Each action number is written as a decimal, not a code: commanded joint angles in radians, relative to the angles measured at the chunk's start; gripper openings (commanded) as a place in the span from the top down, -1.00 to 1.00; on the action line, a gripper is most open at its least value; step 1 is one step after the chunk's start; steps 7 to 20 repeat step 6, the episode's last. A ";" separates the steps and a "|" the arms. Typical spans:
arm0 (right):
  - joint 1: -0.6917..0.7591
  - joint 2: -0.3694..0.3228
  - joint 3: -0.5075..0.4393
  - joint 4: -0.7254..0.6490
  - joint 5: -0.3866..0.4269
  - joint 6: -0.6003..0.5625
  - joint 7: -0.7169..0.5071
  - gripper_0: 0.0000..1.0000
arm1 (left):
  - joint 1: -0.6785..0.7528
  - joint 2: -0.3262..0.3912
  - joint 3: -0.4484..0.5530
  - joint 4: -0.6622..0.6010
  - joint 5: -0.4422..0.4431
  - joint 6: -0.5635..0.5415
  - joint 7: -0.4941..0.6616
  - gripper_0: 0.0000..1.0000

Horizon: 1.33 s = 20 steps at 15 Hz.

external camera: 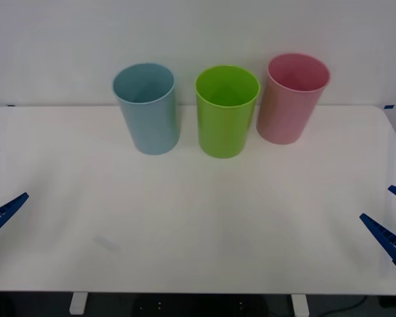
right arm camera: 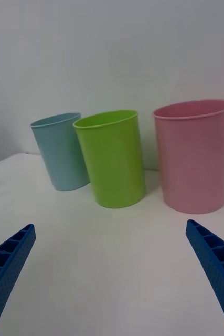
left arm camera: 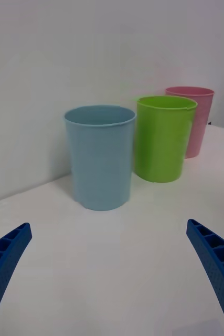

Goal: Grasp the object on the table and drop it into the matching bin: aluminum can to the light blue bin, PET bottle to the pink bin.

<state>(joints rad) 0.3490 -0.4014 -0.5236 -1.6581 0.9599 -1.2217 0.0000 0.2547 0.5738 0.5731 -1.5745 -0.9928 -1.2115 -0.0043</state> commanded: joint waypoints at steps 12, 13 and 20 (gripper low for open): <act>0.000 0.000 0.000 0.000 0.000 0.000 0.000 -1.00 | 0.037 0.000 0.007 0.001 0.006 -0.002 -0.008 -1.00; 0.000 0.000 0.000 0.000 0.000 0.000 0.000 -1.00 | 0.037 0.000 0.007 0.001 0.006 -0.002 -0.008 -1.00; 0.000 0.000 0.000 0.000 0.000 0.000 0.000 -1.00 | 0.037 0.000 0.007 0.001 0.006 -0.002 -0.008 -1.00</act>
